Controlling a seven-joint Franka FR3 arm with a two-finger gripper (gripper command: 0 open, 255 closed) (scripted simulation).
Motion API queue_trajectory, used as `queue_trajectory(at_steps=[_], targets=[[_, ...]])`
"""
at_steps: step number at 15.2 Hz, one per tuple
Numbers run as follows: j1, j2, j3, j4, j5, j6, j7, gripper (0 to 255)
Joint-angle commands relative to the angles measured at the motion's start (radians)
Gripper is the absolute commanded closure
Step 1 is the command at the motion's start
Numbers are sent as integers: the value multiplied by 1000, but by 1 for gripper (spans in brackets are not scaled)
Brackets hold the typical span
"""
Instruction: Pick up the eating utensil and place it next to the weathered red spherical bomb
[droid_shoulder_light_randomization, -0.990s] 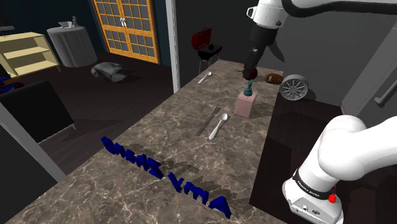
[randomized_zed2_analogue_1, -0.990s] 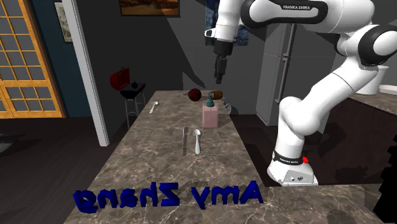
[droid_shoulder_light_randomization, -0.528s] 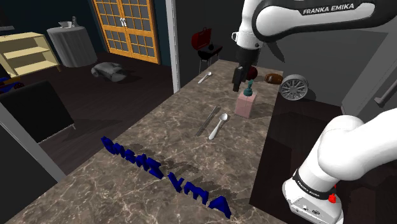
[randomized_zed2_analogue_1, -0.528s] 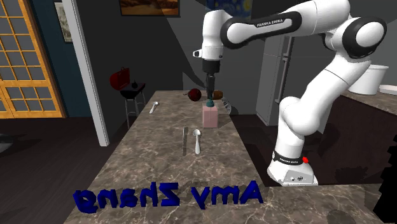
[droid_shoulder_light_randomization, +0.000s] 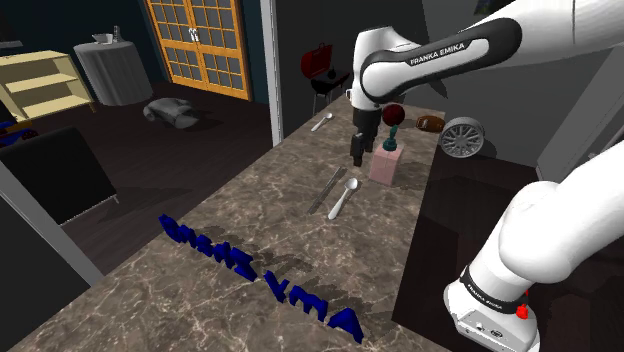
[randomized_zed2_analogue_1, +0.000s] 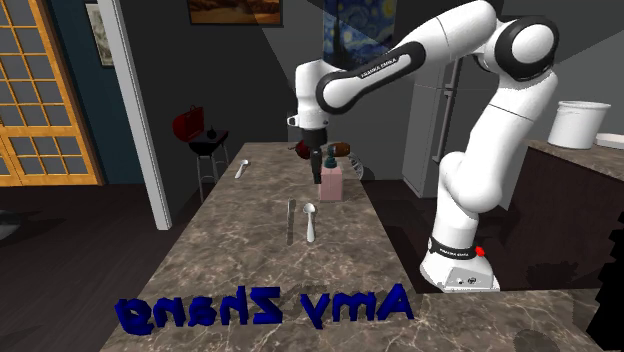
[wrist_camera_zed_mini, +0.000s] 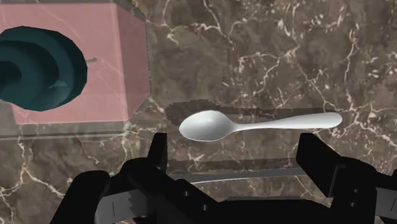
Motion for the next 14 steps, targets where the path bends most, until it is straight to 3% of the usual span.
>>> queue_trajectory(at_steps=[1,5,14], targets=[[0,62,-4,-2,4,34,-6,0],[-4,201,-16,15,10,98,-26,0],[-5,244,-18,-51,11,207,-28,0]])
